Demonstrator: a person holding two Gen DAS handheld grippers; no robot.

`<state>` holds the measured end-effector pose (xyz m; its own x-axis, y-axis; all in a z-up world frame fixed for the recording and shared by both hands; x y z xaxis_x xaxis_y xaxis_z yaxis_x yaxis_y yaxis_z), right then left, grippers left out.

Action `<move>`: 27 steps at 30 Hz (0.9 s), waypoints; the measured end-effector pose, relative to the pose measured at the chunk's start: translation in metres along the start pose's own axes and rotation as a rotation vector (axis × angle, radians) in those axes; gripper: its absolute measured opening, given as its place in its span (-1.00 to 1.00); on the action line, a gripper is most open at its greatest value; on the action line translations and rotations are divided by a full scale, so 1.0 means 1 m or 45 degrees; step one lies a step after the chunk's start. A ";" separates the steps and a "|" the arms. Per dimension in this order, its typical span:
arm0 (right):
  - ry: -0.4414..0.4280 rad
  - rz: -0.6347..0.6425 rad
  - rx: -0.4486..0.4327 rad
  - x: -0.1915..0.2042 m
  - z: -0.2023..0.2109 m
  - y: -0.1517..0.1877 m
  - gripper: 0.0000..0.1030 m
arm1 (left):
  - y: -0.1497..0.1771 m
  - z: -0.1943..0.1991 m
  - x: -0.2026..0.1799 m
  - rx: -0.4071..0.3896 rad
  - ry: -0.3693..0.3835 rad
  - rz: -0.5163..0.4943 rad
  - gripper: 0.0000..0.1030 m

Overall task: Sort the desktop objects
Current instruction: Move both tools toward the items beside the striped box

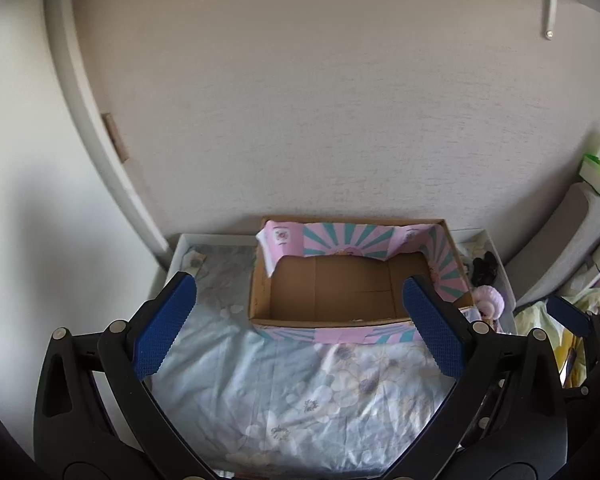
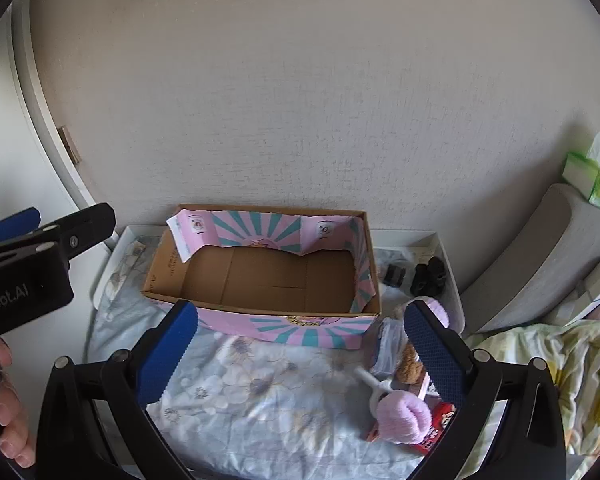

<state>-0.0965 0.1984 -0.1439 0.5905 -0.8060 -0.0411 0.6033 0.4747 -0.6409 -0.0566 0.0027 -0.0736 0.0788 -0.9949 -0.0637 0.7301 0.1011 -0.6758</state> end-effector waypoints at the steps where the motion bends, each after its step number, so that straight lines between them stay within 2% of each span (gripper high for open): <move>1: 0.000 -0.001 0.001 0.000 0.000 0.000 0.99 | 0.001 0.000 0.000 0.005 0.008 0.009 1.00; 5: 0.015 0.006 -0.006 -0.001 0.004 0.002 0.99 | 0.003 0.003 0.001 0.009 0.021 0.032 0.99; 11: 0.072 0.027 -0.023 -0.002 0.013 0.003 0.99 | 0.005 0.015 -0.001 -0.041 -0.034 -0.012 1.00; 14: 0.080 0.027 -0.036 -0.003 0.019 0.004 0.99 | 0.006 0.023 -0.004 -0.054 -0.016 -0.015 1.00; 23: 0.097 0.002 -0.073 -0.007 0.035 0.006 0.99 | 0.012 0.037 -0.005 -0.068 -0.049 -0.003 0.99; 27: 0.096 0.000 -0.086 -0.006 0.041 0.006 0.99 | 0.015 0.045 -0.002 -0.080 -0.098 0.043 0.99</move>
<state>-0.0739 0.2207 -0.1160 0.5473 -0.8313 -0.0972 0.5642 0.4522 -0.6908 -0.0152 0.0068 -0.0503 0.1561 -0.9872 -0.0322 0.6823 0.1314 -0.7191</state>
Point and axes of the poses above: each gripper's, at about its wrist camera, not at the fingertips, and z roughly against the way its jaws point, x to its left, y to its underside, the point moved 9 cm from there along -z, roughly the way its jaws point, and after that the axes turned 5 degrees about z, right-handed, at the moved point
